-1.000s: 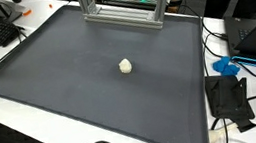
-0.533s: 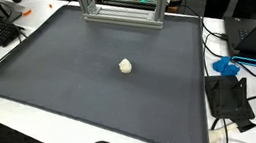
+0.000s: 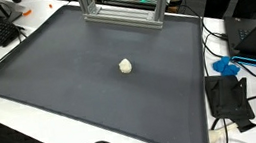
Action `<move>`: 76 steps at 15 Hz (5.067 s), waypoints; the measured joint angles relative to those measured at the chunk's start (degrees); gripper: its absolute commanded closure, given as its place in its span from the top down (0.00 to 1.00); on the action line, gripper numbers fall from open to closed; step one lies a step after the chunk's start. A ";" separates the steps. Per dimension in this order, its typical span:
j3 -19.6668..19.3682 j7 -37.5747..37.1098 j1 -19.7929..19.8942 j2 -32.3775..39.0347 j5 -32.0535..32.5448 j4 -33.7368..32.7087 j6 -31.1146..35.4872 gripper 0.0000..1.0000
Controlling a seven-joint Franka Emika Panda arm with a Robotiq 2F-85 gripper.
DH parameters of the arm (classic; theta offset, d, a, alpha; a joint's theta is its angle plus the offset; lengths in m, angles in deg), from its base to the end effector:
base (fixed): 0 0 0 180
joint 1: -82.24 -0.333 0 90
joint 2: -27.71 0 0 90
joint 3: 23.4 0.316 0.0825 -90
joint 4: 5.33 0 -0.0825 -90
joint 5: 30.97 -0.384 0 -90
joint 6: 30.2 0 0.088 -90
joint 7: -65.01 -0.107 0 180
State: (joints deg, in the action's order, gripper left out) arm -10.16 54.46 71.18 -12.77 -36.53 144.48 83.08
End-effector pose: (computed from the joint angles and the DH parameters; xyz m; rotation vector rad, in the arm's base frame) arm 0.3114 0.1496 0.4702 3.0895 0.2389 0.1117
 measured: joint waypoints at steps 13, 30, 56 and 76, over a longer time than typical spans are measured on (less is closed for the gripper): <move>0.20 0.02 -0.30 0.52 0.13 -0.57 -0.12 0.34; 0.20 0.03 -0.30 0.57 0.12 -1.31 -2.77 0.56; 0.18 0.12 1.65 7.09 3.53 -13.10 -3.05 0.22; -1.23 -22.95 2.95 46.70 9.07 -37.76 10.16 0.22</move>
State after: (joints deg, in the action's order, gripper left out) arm -11.39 31.50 74.12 33.93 -27.45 106.71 93.24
